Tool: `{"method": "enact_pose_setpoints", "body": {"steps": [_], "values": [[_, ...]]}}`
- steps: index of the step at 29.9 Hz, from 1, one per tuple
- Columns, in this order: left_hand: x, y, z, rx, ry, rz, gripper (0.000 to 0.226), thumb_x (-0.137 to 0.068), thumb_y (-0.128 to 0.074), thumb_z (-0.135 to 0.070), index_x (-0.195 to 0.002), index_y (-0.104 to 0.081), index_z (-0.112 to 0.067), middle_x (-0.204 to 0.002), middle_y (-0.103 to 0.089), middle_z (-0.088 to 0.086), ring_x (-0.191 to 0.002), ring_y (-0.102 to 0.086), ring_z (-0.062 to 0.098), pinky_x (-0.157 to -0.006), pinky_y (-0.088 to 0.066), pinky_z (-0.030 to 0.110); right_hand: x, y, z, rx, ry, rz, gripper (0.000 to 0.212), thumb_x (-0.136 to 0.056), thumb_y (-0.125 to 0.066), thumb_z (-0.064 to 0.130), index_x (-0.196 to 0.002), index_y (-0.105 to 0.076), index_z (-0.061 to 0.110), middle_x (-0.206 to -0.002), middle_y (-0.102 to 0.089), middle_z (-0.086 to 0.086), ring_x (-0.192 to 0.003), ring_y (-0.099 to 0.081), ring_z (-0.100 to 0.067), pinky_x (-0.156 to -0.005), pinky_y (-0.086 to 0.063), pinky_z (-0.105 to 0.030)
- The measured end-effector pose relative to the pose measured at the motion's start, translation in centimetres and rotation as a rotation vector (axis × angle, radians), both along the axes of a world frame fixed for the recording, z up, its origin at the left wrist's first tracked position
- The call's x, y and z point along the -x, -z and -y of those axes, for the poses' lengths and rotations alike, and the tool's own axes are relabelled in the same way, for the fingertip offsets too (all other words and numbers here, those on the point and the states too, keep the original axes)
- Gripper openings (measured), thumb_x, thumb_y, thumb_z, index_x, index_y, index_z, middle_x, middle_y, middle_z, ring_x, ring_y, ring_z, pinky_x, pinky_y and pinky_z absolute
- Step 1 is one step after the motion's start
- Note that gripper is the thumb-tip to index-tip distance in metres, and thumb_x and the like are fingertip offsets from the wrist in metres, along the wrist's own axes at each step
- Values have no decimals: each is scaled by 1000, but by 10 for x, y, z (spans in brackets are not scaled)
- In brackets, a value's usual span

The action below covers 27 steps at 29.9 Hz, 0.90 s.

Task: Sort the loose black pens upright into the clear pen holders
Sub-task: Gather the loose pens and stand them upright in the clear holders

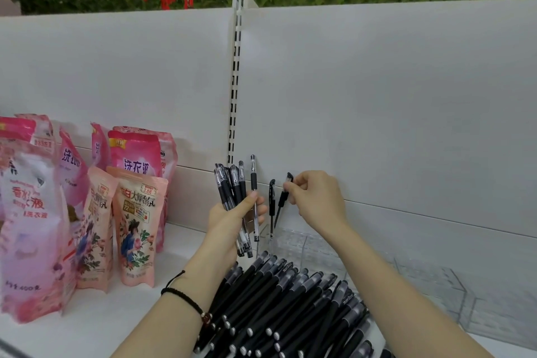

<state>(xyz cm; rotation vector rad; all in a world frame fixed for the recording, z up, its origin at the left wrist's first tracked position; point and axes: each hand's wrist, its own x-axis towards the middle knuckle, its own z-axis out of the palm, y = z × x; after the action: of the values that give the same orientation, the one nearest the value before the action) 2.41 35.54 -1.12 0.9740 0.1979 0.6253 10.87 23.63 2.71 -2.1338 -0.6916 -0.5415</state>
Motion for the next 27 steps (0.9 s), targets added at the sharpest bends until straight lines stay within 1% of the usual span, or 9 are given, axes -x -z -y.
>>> {"method": "enact_pose_setpoints", "body": {"steps": [5,9,13,16,18,20,23,25,27], "values": [[-2,1,-1,0,-7,19,11,-87,-68,-7,-92,-65,2,-76,-70,13,-56,-68,13,-52,-57,22,1,-4,-3,164,-15,86,26,-93,-56,31,-80,-64,10,-75,-68,-7,-77,-63,-29,-69,-52,-38],[-3,2,-3,2,-21,25,11,-86,-68,-7,-93,-65,1,-74,-71,11,-57,-68,14,-52,-56,22,7,-8,-6,298,35,186,25,-99,-48,29,-90,-58,8,-91,-66,-13,-87,-60,-35,-62,-39,-33],[-4,2,-4,0,-29,21,8,-86,-69,-8,-91,-66,-2,-73,-72,9,-57,-68,13,-52,-55,22,9,-11,-6,355,20,179,22,-101,-45,28,-89,-53,10,-97,-65,-16,-89,-59,-35,-63,-36,-32],[-4,2,-5,-9,-32,20,10,-85,-69,-9,-92,-66,-3,-74,-72,10,-59,-69,13,-52,-55,22,11,-5,-12,401,39,166,26,-102,-42,29,-96,-57,8,-100,-66,-16,-92,-61,-36,-65,-38,-33],[-4,3,-6,-11,-30,24,13,-85,-70,-9,-94,-66,-2,-76,-72,11,-61,-69,15,-53,-55,23,10,-5,-12,400,53,165,31,-101,-45,34,-86,-59,10,-94,-66,-14,-90,-61,-36,-63,-37,-33],[-4,4,-6,-10,-26,25,13,-84,-70,-9,-94,-66,-1,-77,-73,11,-61,-69,15,-53,-55,23,7,-6,-7,399,55,151,45,-97,-49,42,-64,-51,12,-74,-64,-10,-76,-61,-33,-58,-38,-32],[-1,1,-2,-2,6,54,12,-86,-68,-8,-95,-64,-1,-76,-73,10,-61,-70,15,-54,-57,23,3,-6,0,332,47,126,53,-94,-50,47,-64,-60,5,-64,-65,-11,-65,-61,-31,-60,-48,-35],[1,-1,-1,-20,35,73,12,-87,-67,-8,-96,-65,-1,-76,-74,9,-62,-70,13,-55,-57,23,6,-10,2,157,4,118,49,-93,-50,44,-67,-64,5,-64,-67,-11,-63,-61,-28,-62,-50,-36],[3,-3,0,-76,75,68,18,-85,-69,-11,-99,-65,-2,-81,-75,9,-66,-71,14,-57,-57,23,12,-18,1,-80,-155,-12,40,-92,-55,43,-72,-67,11,-67,-68,-5,-53,-56,-14,-60,-50,-32]]}}
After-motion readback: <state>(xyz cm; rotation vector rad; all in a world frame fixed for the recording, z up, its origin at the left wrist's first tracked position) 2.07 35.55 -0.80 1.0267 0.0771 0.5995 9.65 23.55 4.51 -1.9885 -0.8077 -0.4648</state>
